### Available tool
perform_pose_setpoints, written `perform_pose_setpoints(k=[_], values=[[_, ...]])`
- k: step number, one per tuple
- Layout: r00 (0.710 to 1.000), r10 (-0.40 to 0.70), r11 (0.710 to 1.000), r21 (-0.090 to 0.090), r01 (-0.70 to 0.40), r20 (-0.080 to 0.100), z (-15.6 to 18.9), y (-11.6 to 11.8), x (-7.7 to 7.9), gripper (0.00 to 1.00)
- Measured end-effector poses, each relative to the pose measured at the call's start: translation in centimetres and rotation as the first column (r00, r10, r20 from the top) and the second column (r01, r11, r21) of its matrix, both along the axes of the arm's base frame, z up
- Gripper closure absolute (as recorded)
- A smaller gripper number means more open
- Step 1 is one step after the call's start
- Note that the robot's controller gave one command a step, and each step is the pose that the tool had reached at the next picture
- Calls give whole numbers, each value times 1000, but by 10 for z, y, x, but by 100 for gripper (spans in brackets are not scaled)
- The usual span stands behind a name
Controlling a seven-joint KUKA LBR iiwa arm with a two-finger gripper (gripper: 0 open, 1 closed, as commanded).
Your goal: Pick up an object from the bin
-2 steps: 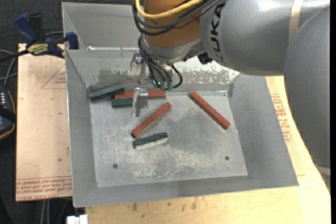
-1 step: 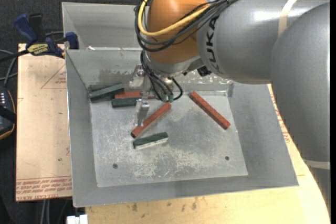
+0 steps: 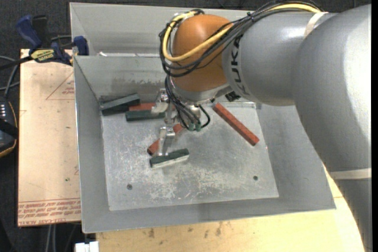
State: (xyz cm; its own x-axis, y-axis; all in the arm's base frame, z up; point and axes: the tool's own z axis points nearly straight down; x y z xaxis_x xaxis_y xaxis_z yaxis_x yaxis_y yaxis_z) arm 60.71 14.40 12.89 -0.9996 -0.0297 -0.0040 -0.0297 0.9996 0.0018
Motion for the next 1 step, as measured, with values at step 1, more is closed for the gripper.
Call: perform_pose_setpoints(k=[1], values=[[989,148,989,3,-149,25,-49,-41,-11,100]])
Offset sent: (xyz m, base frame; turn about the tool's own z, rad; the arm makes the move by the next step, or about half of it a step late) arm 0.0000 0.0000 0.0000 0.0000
